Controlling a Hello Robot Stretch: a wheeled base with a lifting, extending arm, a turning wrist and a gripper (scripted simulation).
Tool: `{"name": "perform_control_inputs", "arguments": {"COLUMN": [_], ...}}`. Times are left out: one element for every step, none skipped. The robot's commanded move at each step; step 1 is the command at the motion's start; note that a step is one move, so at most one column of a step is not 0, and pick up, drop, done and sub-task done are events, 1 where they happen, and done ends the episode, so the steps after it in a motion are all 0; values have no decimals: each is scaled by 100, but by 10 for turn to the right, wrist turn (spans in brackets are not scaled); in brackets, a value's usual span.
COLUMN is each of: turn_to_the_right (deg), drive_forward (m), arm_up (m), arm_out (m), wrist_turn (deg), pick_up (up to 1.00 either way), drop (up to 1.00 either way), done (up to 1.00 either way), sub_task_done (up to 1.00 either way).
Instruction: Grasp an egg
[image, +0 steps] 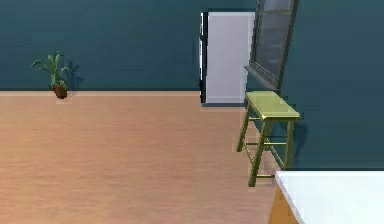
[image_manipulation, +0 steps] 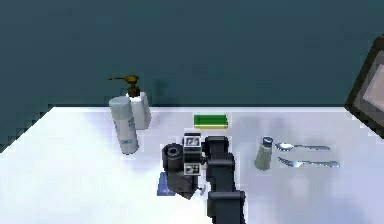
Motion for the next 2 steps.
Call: {"name": "perform_control_inputs", "arguments": {"turn_to_the_right": [0, 0], "drive_forward": [0, 0], "arm_up": [0, 10], "arm_out": [0, 0], "wrist_turn": [0, 0], "pick_up": [100, 0], "drop": [0, 0], "done": [0, 0], "sub_task_done": [0, 0]}}
